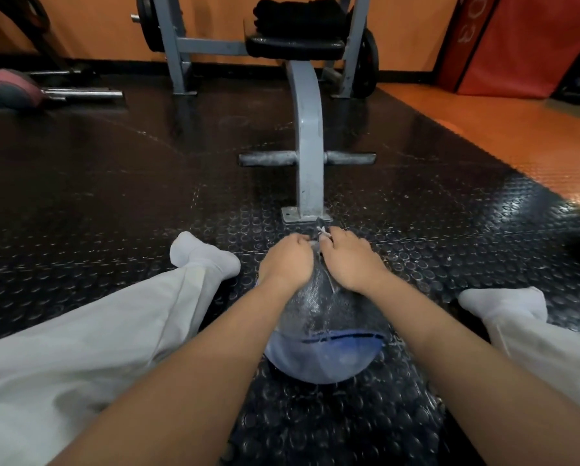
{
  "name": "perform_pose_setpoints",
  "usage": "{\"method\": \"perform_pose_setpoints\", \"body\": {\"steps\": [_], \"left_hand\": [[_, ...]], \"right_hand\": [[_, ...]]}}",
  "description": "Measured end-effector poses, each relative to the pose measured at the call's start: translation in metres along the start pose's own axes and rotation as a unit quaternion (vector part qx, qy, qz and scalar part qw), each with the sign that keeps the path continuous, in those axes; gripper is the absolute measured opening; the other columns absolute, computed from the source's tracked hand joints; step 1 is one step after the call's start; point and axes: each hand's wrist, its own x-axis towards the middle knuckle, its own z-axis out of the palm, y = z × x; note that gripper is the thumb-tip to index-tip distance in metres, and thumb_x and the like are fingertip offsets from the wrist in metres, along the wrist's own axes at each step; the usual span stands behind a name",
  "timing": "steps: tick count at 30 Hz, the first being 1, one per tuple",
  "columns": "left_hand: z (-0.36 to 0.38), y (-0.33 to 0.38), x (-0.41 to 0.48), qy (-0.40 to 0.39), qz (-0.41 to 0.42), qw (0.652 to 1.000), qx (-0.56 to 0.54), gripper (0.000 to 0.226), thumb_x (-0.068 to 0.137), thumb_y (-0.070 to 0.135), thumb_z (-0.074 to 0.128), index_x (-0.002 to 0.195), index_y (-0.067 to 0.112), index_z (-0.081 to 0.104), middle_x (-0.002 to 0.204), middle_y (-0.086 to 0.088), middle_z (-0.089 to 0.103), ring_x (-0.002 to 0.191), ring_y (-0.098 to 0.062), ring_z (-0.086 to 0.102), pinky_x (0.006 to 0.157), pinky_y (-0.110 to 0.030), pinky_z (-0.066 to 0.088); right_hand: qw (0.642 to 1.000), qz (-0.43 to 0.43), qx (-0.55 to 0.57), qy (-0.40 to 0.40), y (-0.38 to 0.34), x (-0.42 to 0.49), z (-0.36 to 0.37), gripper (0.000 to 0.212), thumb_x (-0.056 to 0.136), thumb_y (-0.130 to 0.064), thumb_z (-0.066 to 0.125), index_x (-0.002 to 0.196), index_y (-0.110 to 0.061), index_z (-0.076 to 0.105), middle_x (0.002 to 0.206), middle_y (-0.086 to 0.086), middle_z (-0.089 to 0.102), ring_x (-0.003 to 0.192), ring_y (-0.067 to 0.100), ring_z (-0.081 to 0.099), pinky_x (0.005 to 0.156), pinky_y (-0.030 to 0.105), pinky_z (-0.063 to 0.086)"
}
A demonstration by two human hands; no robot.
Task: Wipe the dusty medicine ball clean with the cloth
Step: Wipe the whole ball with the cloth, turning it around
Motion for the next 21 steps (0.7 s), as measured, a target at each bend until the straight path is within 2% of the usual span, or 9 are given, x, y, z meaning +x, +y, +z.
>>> {"method": "perform_pose_setpoints", "body": {"steps": [3, 6, 8, 10, 11, 13, 15, 19, 21], "left_hand": [[-0.005, 0.001, 0.003, -0.034, 0.015, 0.999, -0.031, 0.038, 0.103, 0.019, 0.034, 0.134, 0.009, 0.054, 0.140, -0.011, 0.053, 0.128, -0.028, 0.049, 0.107, -0.035, 0.038], [-0.005, 0.000, 0.003, -0.044, 0.034, 0.998, -0.028, 0.038, 0.102, 0.016, 0.034, 0.134, 0.013, 0.055, 0.141, -0.005, 0.053, 0.126, -0.023, 0.050, 0.107, -0.033, 0.037], [-0.003, 0.000, -0.004, -0.035, 0.037, 0.998, -0.033, 0.041, 0.102, 0.017, 0.030, 0.136, 0.016, 0.054, 0.143, -0.003, 0.050, 0.128, -0.021, 0.048, 0.108, -0.034, 0.036], [0.001, -0.001, -0.017, -0.007, 0.052, 0.998, -0.030, 0.042, 0.104, 0.019, 0.028, 0.138, 0.017, 0.052, 0.146, -0.001, 0.048, 0.131, -0.019, 0.045, 0.109, -0.033, 0.033], [0.003, -0.001, -0.026, 0.015, 0.060, 0.998, -0.027, 0.042, 0.104, 0.020, 0.028, 0.138, 0.018, 0.052, 0.146, 0.001, 0.048, 0.131, -0.018, 0.044, 0.109, -0.031, 0.033], [0.008, -0.002, -0.037, 0.057, 0.065, 0.996, -0.023, 0.042, 0.104, 0.020, 0.029, 0.137, 0.020, 0.054, 0.144, 0.004, 0.049, 0.130, -0.016, 0.045, 0.107, -0.029, 0.033], [0.009, -0.002, -0.037, 0.071, 0.048, 0.996, -0.018, 0.042, 0.103, 0.021, 0.028, 0.136, 0.022, 0.054, 0.144, 0.005, 0.049, 0.128, -0.016, 0.046, 0.106, -0.030, 0.034], [0.006, 0.002, -0.019, 0.045, 0.013, 0.999, -0.016, 0.042, 0.101, 0.021, 0.028, 0.133, 0.023, 0.057, 0.141, 0.002, 0.052, 0.125, -0.021, 0.050, 0.103, -0.034, 0.038], [0.007, 0.002, -0.008, 0.028, -0.001, 1.000, -0.013, 0.037, 0.100, 0.018, 0.031, 0.117, 0.019, 0.064, 0.131, -0.003, 0.059, 0.118, -0.024, 0.054, 0.094, -0.034, 0.041]], "right_hand": [[0.997, -0.037, -0.051, 0.054, -0.002, -0.042, 0.006, 0.048, 0.102, -0.039, 0.025, 0.146, -0.021, 0.028, 0.148, 0.005, 0.034, 0.133, 0.029, 0.031, 0.106, 0.052, 0.031], [0.998, -0.029, -0.047, 0.015, 0.001, -0.033, 0.000, 0.046, 0.102, -0.038, 0.021, 0.142, -0.017, 0.032, 0.144, 0.007, 0.037, 0.129, 0.031, 0.035, 0.104, 0.052, 0.033], [0.999, -0.016, -0.005, -0.046, 0.000, -0.007, -0.011, 0.039, 0.104, -0.027, 0.020, 0.122, -0.005, 0.047, 0.122, 0.015, 0.049, 0.111, 0.030, 0.047, 0.099, 0.044, 0.037], [0.994, -0.009, 0.002, -0.112, 0.002, 0.023, -0.017, 0.034, 0.102, -0.008, 0.025, 0.084, -0.004, 0.053, 0.087, 0.014, 0.051, 0.078, 0.021, 0.047, 0.076, 0.024, 0.037], [0.991, 0.001, 0.002, -0.137, 0.002, 0.034, -0.018, 0.036, 0.100, -0.003, 0.027, 0.072, -0.007, 0.049, 0.078, 0.013, 0.049, 0.069, 0.019, 0.041, 0.063, 0.023, 0.033], [0.987, 0.021, -0.001, -0.161, 0.006, 0.049, -0.015, 0.037, 0.099, 0.001, 0.030, 0.066, -0.009, 0.045, 0.080, 0.017, 0.052, 0.068, 0.019, 0.040, 0.050, 0.025, 0.030], [0.987, 0.047, 0.028, -0.152, 0.009, 0.053, -0.007, 0.034, 0.100, -0.001, 0.027, 0.081, -0.002, 0.055, 0.093, 0.020, 0.057, 0.079, 0.021, 0.045, 0.057, 0.021, 0.034], [0.999, -0.008, 0.018, -0.044, 0.009, 0.026, 0.000, 0.041, 0.104, -0.030, 0.021, 0.121, -0.007, 0.049, 0.129, 0.020, 0.052, 0.112, 0.031, 0.049, 0.095, 0.038, 0.038], [0.999, -0.020, -0.024, -0.001, 0.004, -0.007, 0.003, 0.043, 0.103, -0.036, 0.019, 0.136, -0.015, 0.038, 0.139, 0.012, 0.042, 0.124, 0.032, 0.040, 0.104, 0.050, 0.033]]}}
